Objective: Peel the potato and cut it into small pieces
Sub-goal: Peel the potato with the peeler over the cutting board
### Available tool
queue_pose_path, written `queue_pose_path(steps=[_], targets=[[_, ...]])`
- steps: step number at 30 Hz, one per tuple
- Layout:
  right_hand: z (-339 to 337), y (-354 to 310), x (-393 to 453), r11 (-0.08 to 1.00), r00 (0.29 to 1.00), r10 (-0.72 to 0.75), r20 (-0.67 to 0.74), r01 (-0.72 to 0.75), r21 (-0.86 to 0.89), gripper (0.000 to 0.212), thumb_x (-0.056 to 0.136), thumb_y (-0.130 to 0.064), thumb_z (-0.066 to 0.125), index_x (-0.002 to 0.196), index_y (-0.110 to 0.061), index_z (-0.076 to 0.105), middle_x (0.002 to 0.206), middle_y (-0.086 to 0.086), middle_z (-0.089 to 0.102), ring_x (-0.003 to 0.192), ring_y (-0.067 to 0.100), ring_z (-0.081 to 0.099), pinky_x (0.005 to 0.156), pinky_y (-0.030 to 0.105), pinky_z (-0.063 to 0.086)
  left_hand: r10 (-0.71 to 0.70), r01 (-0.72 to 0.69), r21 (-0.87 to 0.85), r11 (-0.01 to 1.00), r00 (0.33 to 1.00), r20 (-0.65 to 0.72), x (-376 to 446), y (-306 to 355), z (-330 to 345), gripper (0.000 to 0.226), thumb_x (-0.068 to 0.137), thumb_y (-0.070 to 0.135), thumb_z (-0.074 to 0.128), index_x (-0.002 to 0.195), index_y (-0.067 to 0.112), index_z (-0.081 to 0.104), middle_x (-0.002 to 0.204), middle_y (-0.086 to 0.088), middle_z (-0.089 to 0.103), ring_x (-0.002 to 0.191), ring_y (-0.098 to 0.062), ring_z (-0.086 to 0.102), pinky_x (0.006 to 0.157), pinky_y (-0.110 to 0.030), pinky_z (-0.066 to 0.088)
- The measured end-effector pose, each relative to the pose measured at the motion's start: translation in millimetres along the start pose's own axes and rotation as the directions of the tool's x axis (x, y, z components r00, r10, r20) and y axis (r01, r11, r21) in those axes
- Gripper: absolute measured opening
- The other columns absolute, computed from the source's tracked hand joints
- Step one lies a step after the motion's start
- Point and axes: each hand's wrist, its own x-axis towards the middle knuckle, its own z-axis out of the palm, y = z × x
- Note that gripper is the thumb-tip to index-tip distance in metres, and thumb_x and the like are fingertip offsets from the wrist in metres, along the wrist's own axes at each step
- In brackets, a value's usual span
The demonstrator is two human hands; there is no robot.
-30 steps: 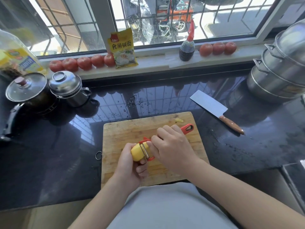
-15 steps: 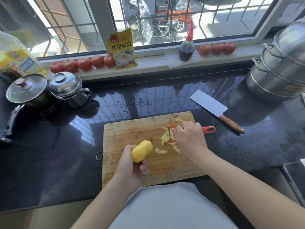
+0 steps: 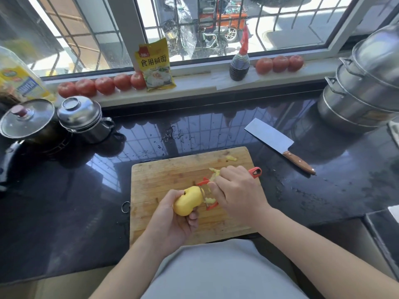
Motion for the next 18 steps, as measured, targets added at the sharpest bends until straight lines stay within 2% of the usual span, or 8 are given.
queue_pose_path(steps=[4, 8, 11, 13, 15, 17, 18], targets=[[-5.1, -6.0, 5.5, 0.997, 0.995, -0.073, 0.067, 0.075, -0.024, 0.041, 0.106, -0.033, 0.045, 0.073, -0.013, 0.061, 0.073, 0.000, 0.053, 0.069, 0.021, 0.044, 0.066, 0.038, 0.037, 0.012, -0.012, 0.030, 0.999, 1.000, 0.010, 2.9, 0.9, -0.1, 0.019, 0.094, 0.026, 0.053, 0.098, 0.009, 0.059, 0.075, -0.011, 0.054, 0.056, -0.018, 0.042, 0.049, -0.026, 0.034], [1.3, 4.4, 4.8, 0.995, 0.996, -0.085, 0.037, 0.086, -0.047, 0.041, 0.105, -0.033, 0.048, 0.073, -0.013, 0.063, 0.072, 0.001, 0.052, 0.068, 0.021, 0.043, 0.065, 0.037, 0.036, 0.016, -0.016, 0.043, 0.999, 1.000, 0.001, 2.7, 1.1, -0.3, 0.020, 0.093, 0.026, 0.051, 0.100, 0.008, 0.057, 0.073, -0.011, 0.053, 0.052, -0.018, 0.041, 0.048, -0.026, 0.031], [14.0, 20.9, 2.9, 0.991, 0.992, -0.056, 0.116, 0.070, -0.117, 0.043, 0.105, -0.035, 0.045, 0.073, -0.015, 0.065, 0.071, 0.000, 0.055, 0.068, 0.021, 0.046, 0.067, 0.036, 0.034, 0.008, -0.008, 0.034, 0.999, 1.000, 0.009, 0.1, 0.7, -0.3, 0.021, 0.093, 0.025, 0.050, 0.098, 0.006, 0.055, 0.069, -0.011, 0.051, 0.050, -0.018, 0.038, 0.047, -0.027, 0.030], [26.1, 36.3, 1.2, 0.975, 0.976, 0.040, 0.215, 0.008, -0.220, 0.043, 0.105, -0.036, 0.043, 0.073, -0.017, 0.066, 0.073, 0.000, 0.059, 0.070, 0.024, 0.051, 0.067, 0.039, 0.036, -0.006, 0.005, 0.032, 0.999, 0.999, 0.039, -2.5, 0.6, -0.1, 0.021, 0.092, 0.025, 0.050, 0.098, 0.005, 0.055, 0.068, -0.011, 0.050, 0.050, -0.018, 0.035, 0.047, -0.027, 0.028], [36.2, 48.3, -1.6, 0.938, 0.928, 0.213, 0.305, -0.107, -0.330, 0.045, 0.105, -0.039, 0.037, 0.077, -0.018, 0.066, 0.079, 0.002, 0.062, 0.075, 0.027, 0.054, 0.069, 0.042, 0.040, -0.016, 0.013, 0.043, 0.999, 0.998, 0.055, -4.4, 1.1, -0.4, 0.023, 0.093, 0.025, 0.049, 0.099, 0.004, 0.055, 0.068, -0.011, 0.051, 0.050, -0.018, 0.035, 0.048, -0.027, 0.028], [40.2, 52.8, -3.7, 0.896, 0.866, 0.355, 0.354, -0.207, -0.392, 0.046, 0.107, -0.041, 0.031, 0.085, -0.018, 0.064, 0.087, 0.003, 0.062, 0.082, 0.027, 0.055, 0.073, 0.043, 0.040, -0.029, 0.027, 0.036, 0.999, 0.998, 0.056, -4.6, 2.0, -1.3, 0.024, 0.092, 0.025, 0.050, 0.101, 0.003, 0.056, 0.068, -0.012, 0.049, 0.051, -0.018, 0.035, 0.049, -0.028, 0.029], [41.6, 52.5, -4.5, 0.887, 0.858, 0.378, 0.348, -0.228, -0.400, 0.045, 0.107, -0.041, 0.030, 0.086, -0.018, 0.063, 0.087, 0.003, 0.061, 0.082, 0.027, 0.055, 0.073, 0.043, 0.039, -0.033, 0.031, 0.029, 0.999, 0.998, 0.054, -4.1, 2.5, -2.2, 0.025, 0.092, 0.026, 0.051, 0.102, 0.004, 0.056, 0.069, -0.011, 0.048, 0.051, -0.018, 0.035, 0.049, -0.028, 0.029]])
